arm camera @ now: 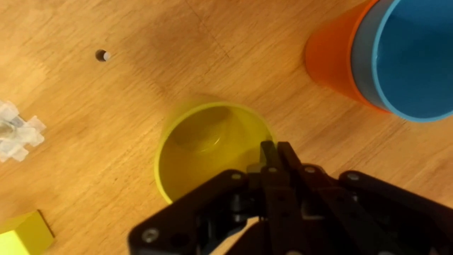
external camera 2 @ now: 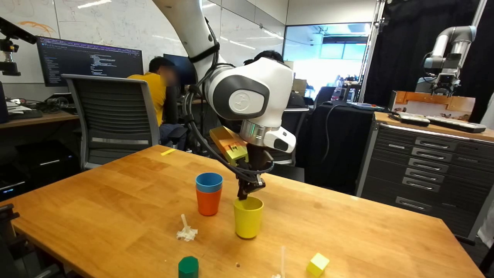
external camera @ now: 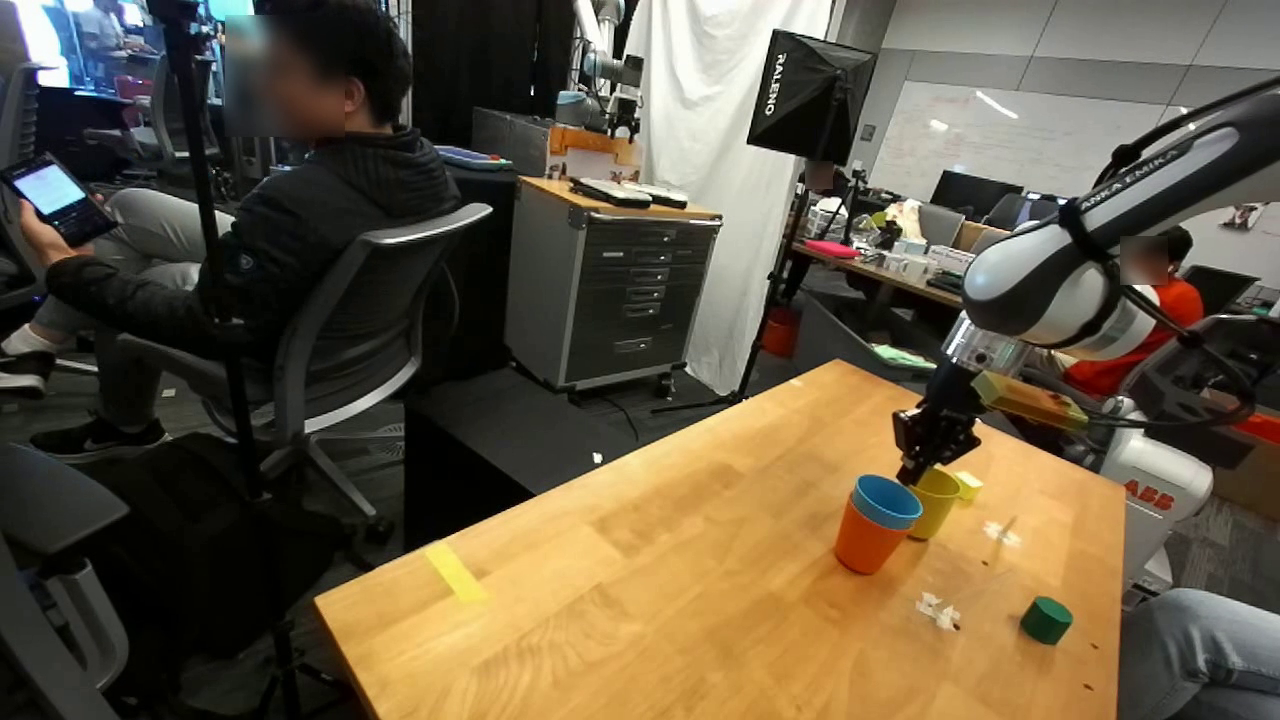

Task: Pick the blue cup and place it inside the orange cup. Then, put the yellow cup inside the orange cup

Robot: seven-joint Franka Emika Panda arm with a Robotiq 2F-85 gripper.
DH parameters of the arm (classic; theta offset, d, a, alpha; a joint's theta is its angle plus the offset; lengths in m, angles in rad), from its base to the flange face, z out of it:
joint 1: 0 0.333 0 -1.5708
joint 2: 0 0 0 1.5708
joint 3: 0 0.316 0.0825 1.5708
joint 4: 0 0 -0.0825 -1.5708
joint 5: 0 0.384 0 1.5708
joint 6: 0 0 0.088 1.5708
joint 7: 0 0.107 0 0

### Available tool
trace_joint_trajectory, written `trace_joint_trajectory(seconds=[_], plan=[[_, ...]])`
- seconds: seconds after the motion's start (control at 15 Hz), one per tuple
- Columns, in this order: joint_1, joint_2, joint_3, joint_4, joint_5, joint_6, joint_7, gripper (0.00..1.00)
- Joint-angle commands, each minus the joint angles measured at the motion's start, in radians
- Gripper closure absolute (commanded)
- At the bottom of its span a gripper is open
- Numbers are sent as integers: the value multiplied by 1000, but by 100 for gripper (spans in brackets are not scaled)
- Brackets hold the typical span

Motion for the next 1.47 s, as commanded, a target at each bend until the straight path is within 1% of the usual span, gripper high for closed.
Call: trace_joint_trajectory(seconds=[0.0,0.53,1.0,1.13,1.4], plan=[[25,-32,-15,-23,-21,6,16,96],[34,-68,-1,-51,-14,10,-8,96],[50,-128,3,-98,-16,8,-17,97],[53,-154,5,-117,-13,-3,-17,97],[70,-253,-2,-186,-22,-14,-8,97]])
